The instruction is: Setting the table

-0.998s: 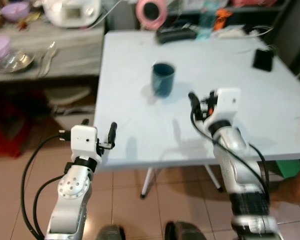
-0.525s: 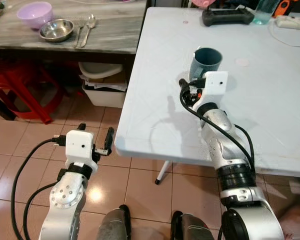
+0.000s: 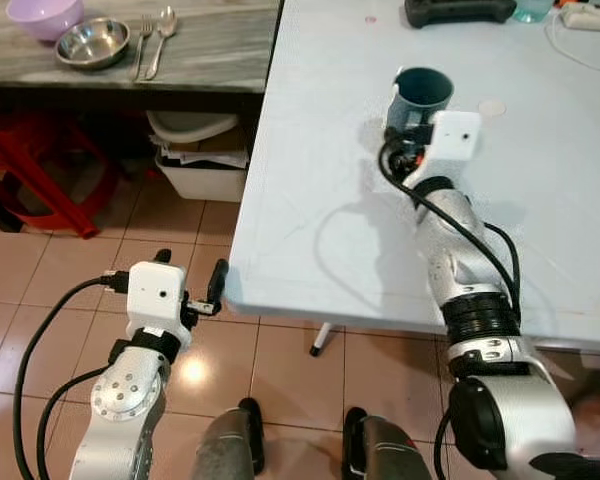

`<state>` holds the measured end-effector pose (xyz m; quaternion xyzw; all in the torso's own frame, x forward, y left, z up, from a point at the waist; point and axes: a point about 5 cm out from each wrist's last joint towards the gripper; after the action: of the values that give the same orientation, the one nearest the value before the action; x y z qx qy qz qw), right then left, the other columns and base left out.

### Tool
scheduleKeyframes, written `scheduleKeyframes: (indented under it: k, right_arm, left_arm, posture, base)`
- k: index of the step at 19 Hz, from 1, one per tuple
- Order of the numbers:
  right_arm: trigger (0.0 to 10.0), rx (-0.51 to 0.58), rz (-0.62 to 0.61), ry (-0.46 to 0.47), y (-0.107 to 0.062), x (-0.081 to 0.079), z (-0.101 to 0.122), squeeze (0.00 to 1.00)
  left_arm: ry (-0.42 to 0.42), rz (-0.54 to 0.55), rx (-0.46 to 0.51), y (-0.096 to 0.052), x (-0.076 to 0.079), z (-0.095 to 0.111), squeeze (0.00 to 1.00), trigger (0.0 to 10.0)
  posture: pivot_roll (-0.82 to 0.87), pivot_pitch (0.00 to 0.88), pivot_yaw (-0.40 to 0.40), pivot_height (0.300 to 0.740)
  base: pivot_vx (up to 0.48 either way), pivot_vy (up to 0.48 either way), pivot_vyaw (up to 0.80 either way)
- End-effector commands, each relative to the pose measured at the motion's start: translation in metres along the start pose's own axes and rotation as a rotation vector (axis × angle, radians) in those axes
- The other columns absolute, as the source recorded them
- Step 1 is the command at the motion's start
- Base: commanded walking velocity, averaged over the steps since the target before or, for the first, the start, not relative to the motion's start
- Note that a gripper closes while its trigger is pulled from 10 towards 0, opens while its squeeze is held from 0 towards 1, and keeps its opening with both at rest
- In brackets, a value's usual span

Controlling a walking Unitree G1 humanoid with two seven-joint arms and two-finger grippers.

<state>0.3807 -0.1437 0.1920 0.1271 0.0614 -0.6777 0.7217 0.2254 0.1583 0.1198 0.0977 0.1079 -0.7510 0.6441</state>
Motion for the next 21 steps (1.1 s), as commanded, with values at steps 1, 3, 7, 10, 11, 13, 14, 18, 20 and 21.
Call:
scheduleKeyframes:
  k: [1,3,7,10,11,13,14,18,20,21]
  right_arm:
    - [0.0,0.018,0.002,0.018,0.0025,0.0014,0.0038,0.00]
    - [0.0,0.019,0.005,0.026,0.0027,0.0029,0.0039,0.00]
    - [0.0,0.022,0.006,0.028,0.0036,0.0053,0.0037,0.00]
    - [0.0,0.025,0.008,0.039,0.0047,0.0062,0.0039,0.00]
    - [0.0,0.025,0.008,0.039,0.0047,0.0062,0.0039,0.00]
    - [0.0,0.031,0.010,0.039,0.0068,0.0066,0.0053,0.00]
    - [0.0,0.033,0.010,0.039,0.0073,0.0067,0.0056,0.00]
    - [0.0,0.038,0.012,0.039,0.0082,0.0064,0.0063,0.00]
    - [0.0,0.046,0.015,0.041,0.0075,0.0056,0.0065,0.00]
    - [0.0,0.048,0.020,0.041,0.0065,0.0052,0.0059,0.00]
  left_arm:
    - [0.007,-0.016,-0.005,-0.0039,0.0002,0.0008,0.00,10.0]
    - [0.003,-0.020,-0.004,-0.0040,0.0004,0.0013,0.00,10.0]
    - [0.001,-0.024,-0.002,-0.0035,0.0007,0.0018,0.00,10.0]
    - [0.000,-0.027,-0.001,-0.0032,0.0012,0.0020,0.00,10.0]
    - [0.000,-0.027,-0.001,-0.0032,0.0012,0.0020,0.00,10.0]
    - [0.001,-0.027,-0.001,-0.0025,0.0013,0.0020,0.00,10.0]
    - [0.001,-0.027,-0.002,-0.0023,0.0014,0.0020,0.00,10.0]
    - [0.003,-0.026,-0.004,-0.0013,0.0015,0.0012,0.00,10.0]
    - [0.003,-0.024,-0.005,0.0000,0.0017,0.0005,0.00,10.0]
    - [0.002,-0.022,-0.004,0.0006,0.0016,0.0003,0.00,10.0]
  posture:
    - [0.12,0.266,0.053,0.740]
    - [0.12,0.265,0.053,0.740]
    - [0.12,0.264,0.051,0.740]
    - [0.12,0.262,0.049,0.740]
    - [0.12,0.262,0.049,0.740]
    - [0.12,0.259,0.047,0.740]
    - [0.12,0.259,0.046,0.740]
    - [0.12,0.251,0.045,0.740]
    - [0.12,0.242,0.044,0.740]
    - [0.11,0.238,0.043,0.740]
  base:
    - [0.000,0.000,0.00]
    - [0.000,0.000,0.00]
    - [0.000,0.000,0.00]
    - [0.000,0.000,0.00]
    - [0.000,0.000,0.00]
    - [0.000,0.000,0.00]
    - [0.000,0.000,0.00]
    - [0.000,0.000,0.00]
    - [0.000,0.000,0.00]
    - [0.000,0.000,0.00]
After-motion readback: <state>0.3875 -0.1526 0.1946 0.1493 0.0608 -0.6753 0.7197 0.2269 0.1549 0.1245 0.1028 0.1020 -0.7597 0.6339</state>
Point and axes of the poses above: a point about 5 cm out from each wrist's last joint towards the gripper, its own y axis pointing out of the wrist towards the gripper, its own z axis along the axis of the wrist's last joint, x = y × z, and after that the axes turned 11 degrees about y, right-handed
